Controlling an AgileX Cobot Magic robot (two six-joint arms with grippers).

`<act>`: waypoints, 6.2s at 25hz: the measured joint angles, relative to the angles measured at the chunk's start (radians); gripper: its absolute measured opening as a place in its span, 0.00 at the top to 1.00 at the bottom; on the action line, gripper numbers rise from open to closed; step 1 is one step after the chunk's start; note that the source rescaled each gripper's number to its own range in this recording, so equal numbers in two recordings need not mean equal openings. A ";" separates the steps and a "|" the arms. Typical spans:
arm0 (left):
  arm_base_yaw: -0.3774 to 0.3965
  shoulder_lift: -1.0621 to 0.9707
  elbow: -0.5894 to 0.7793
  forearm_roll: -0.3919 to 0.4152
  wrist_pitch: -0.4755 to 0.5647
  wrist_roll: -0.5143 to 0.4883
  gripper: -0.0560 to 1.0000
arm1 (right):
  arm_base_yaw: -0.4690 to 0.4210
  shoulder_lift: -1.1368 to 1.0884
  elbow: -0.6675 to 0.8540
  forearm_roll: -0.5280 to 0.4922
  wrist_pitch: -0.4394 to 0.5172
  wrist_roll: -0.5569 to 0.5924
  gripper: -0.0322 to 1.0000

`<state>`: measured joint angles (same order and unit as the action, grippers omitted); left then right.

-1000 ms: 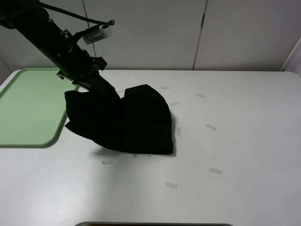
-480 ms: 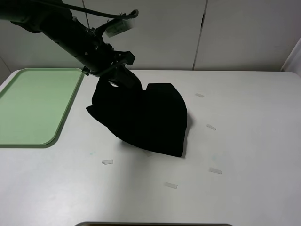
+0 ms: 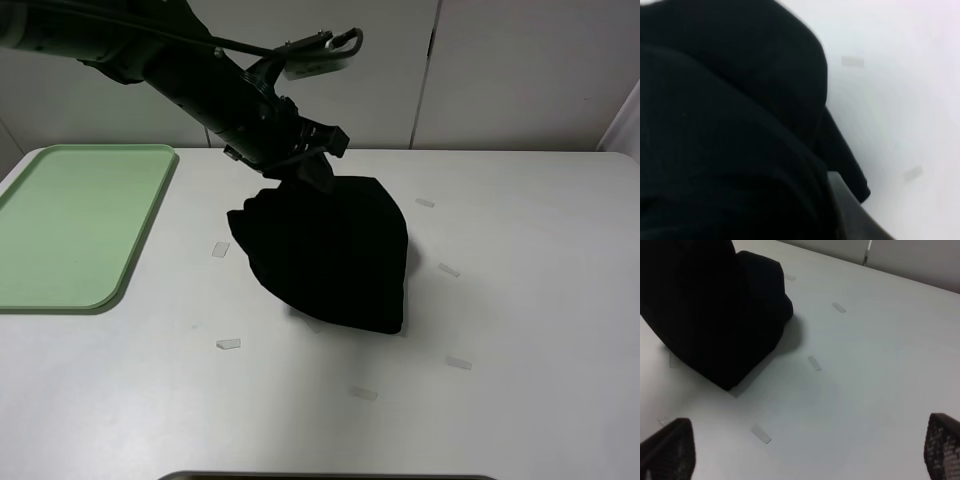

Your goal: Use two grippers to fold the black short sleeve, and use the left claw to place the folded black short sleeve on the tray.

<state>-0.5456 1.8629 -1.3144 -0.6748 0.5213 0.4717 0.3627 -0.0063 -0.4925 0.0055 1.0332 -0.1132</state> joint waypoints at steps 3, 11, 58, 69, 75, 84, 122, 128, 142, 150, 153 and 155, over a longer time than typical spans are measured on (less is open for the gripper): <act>-0.035 0.018 0.000 0.007 -0.043 0.000 0.92 | 0.000 0.000 0.000 0.001 0.000 0.000 0.00; -0.129 0.175 0.000 0.009 -0.179 -0.002 0.92 | 0.000 0.000 0.000 0.002 0.000 0.000 0.00; -0.188 0.023 0.000 0.310 -0.386 0.132 0.06 | 0.000 0.000 0.000 -0.006 0.000 0.000 0.00; 0.014 0.000 0.000 0.521 -0.283 0.056 0.07 | 0.000 0.000 0.000 0.002 0.000 0.000 0.00; 0.022 0.000 0.066 0.560 -0.384 0.014 0.08 | 0.000 0.000 0.000 0.002 0.000 0.000 0.00; 0.021 0.032 0.187 0.560 -0.644 0.000 0.08 | 0.000 0.000 0.000 0.002 0.000 0.000 0.00; -0.153 0.343 0.115 0.574 -1.183 -0.393 0.08 | 0.000 0.000 0.000 0.007 0.000 0.000 0.00; -0.173 0.405 0.115 0.592 -1.254 -0.414 0.08 | 0.000 0.000 0.000 0.007 0.000 0.000 0.00; -0.204 0.557 0.108 0.591 -1.502 -0.444 0.08 | 0.000 0.000 0.000 0.007 0.000 0.000 0.00; -0.205 0.610 0.107 0.591 -1.609 -0.445 0.08 | 0.000 0.000 0.000 0.007 0.000 0.000 0.00; -0.205 0.631 0.107 0.593 -1.664 -0.445 0.08 | 0.000 0.000 0.000 0.007 0.000 0.000 0.00; -0.205 0.639 0.107 0.594 -1.692 -0.445 0.09 | 0.000 0.000 0.000 0.007 0.000 0.000 0.00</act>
<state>-0.7507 2.5021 -1.2075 -0.0806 -1.1710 0.0266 0.3627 -0.0063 -0.4925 0.0126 1.0332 -0.1132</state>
